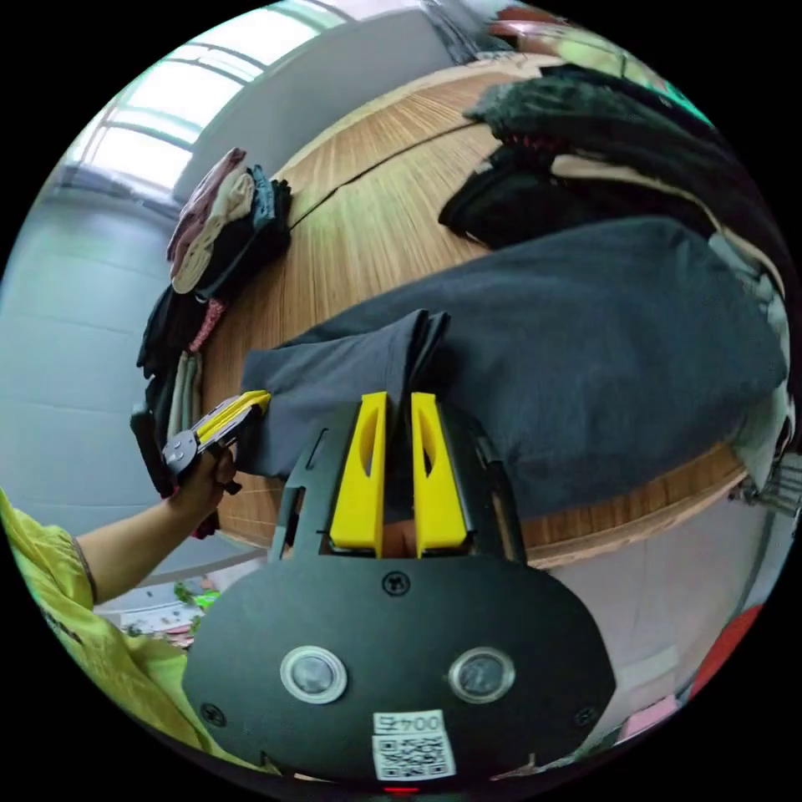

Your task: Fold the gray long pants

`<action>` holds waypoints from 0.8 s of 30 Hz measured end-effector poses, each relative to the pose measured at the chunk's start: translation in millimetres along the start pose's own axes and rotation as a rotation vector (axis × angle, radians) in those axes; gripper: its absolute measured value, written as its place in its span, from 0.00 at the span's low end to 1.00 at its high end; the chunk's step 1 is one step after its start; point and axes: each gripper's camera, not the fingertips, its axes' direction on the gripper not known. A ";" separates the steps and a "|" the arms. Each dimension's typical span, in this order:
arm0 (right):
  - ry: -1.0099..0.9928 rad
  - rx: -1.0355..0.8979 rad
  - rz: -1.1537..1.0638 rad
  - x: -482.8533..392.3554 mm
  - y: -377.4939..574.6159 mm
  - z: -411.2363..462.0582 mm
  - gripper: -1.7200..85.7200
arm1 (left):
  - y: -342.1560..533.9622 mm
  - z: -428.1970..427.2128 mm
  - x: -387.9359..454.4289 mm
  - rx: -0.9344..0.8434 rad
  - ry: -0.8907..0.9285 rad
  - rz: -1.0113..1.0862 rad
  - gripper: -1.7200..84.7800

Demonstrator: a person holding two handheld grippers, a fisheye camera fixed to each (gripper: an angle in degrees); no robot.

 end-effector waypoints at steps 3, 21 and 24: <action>-0.090 0.025 0.054 16.8 11.7 7.7 0.10 | -13.4 -1.3 6.8 -0.005 -0.002 0.013 0.04; 0.150 0.027 -0.225 -46.4 7.0 13.5 0.09 | -58.2 3.1 11.1 0.091 0.065 -0.037 0.04; 0.077 -0.057 -0.117 -24.4 4.7 34.7 0.10 | -75.8 -1.3 4.9 0.044 0.103 -0.037 0.04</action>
